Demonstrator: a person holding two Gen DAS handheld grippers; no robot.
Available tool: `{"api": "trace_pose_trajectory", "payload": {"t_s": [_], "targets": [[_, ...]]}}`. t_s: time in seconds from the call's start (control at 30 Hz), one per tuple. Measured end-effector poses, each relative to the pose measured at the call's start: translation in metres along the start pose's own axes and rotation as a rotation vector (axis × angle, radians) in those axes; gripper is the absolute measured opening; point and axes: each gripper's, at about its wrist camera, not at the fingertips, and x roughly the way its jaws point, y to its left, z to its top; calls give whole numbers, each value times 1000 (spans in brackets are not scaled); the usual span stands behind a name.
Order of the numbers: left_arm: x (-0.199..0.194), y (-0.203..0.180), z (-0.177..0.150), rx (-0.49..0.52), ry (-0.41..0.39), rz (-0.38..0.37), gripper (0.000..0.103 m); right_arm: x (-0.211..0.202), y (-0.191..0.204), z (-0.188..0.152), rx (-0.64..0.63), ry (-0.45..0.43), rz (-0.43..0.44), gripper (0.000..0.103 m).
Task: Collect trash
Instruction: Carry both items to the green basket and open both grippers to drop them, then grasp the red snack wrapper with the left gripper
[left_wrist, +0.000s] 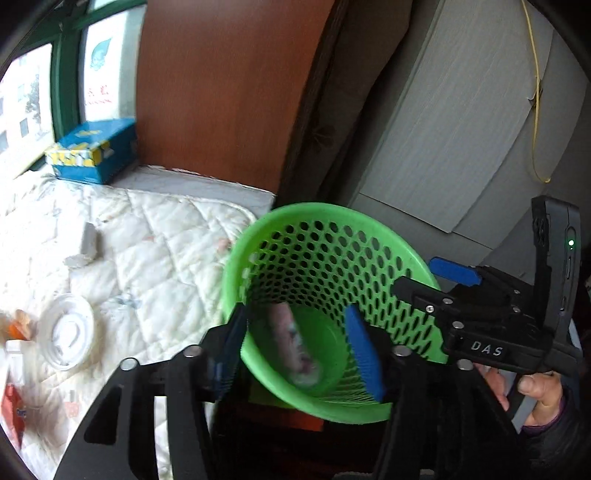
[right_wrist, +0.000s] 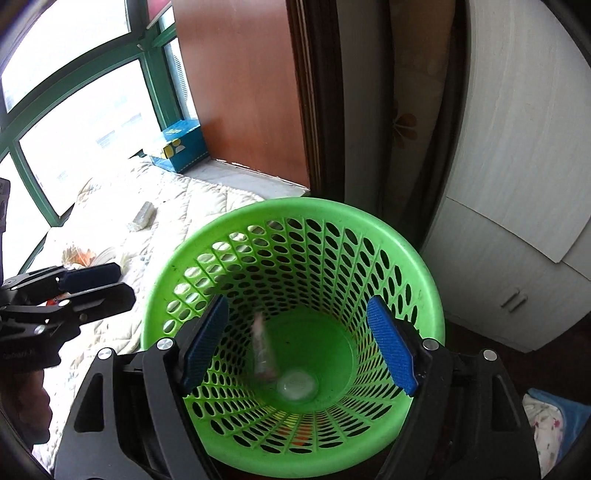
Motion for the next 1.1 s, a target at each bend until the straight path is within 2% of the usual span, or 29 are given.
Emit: {"api": "trace_pose_trajectory", "payload": {"t_s": [0.2,0.27,0.6,0.77,0.9,1.1], "targets": [[-33,32,-11,-36,-48,123,64,-3,23,4,-42,-15,38,80],[-46,47,-17,-48,-60,183,71,-3,35,6,-60,-16,53,81],[-104,132,-59,-145,-71,466,71,4,106,10,-165,1,168,83],[-111,170,-87,-170,-40,575,71,5,143,10,-226,6,212,85],[-110,190,-105,-153,2,626,70,10,168,7,-268,17,237,85],[-93,204,-120,-125,57,655,59,20,190,-4,-296,57,264,85]]}}
